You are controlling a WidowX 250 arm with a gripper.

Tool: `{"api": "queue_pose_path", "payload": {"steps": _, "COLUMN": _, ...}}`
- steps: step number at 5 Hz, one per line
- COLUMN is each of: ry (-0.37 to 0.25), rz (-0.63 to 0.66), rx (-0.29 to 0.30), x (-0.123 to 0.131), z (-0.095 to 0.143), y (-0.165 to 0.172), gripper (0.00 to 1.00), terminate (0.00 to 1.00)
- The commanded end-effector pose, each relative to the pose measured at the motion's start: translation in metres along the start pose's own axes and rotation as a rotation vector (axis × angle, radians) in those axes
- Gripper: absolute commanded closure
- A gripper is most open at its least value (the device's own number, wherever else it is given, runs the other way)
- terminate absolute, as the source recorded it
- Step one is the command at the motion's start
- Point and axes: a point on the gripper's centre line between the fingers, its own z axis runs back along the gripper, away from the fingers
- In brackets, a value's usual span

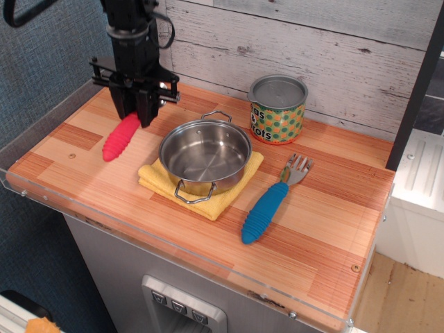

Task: Move the red spoon to the other side of the silver pan.

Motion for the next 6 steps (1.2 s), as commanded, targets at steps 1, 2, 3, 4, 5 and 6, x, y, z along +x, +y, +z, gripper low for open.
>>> {"api": "queue_pose_path", "payload": {"steps": 1, "ry": -0.075, "rz": -0.004, "rx": 0.002, "x": -0.007, "z": -0.003, "y": 0.018, "gripper": 1.0, "terminate": 0.0}}
{"api": "queue_pose_path", "payload": {"steps": 2, "ry": -0.07, "rz": -0.008, "rx": 0.017, "x": -0.007, "z": -0.009, "y": 0.018, "gripper": 1.0, "terminate": 0.0}}
{"api": "queue_pose_path", "payload": {"steps": 3, "ry": -0.07, "rz": -0.018, "rx": 0.019, "x": -0.007, "z": -0.013, "y": 0.017, "gripper": 1.0, "terminate": 0.0}}
{"api": "queue_pose_path", "payload": {"steps": 4, "ry": -0.07, "rz": -0.025, "rx": 0.024, "x": -0.007, "z": -0.015, "y": 0.017, "gripper": 1.0, "terminate": 0.0}}
{"api": "queue_pose_path", "payload": {"steps": 5, "ry": -0.067, "rz": -0.052, "rx": 0.026, "x": -0.008, "z": -0.019, "y": 0.017, "gripper": 1.0, "terminate": 0.0}}
{"api": "queue_pose_path", "payload": {"steps": 6, "ry": -0.086, "rz": -0.064, "rx": 0.027, "x": -0.009, "z": -0.017, "y": 0.016, "gripper": 1.0, "terminate": 0.0}}
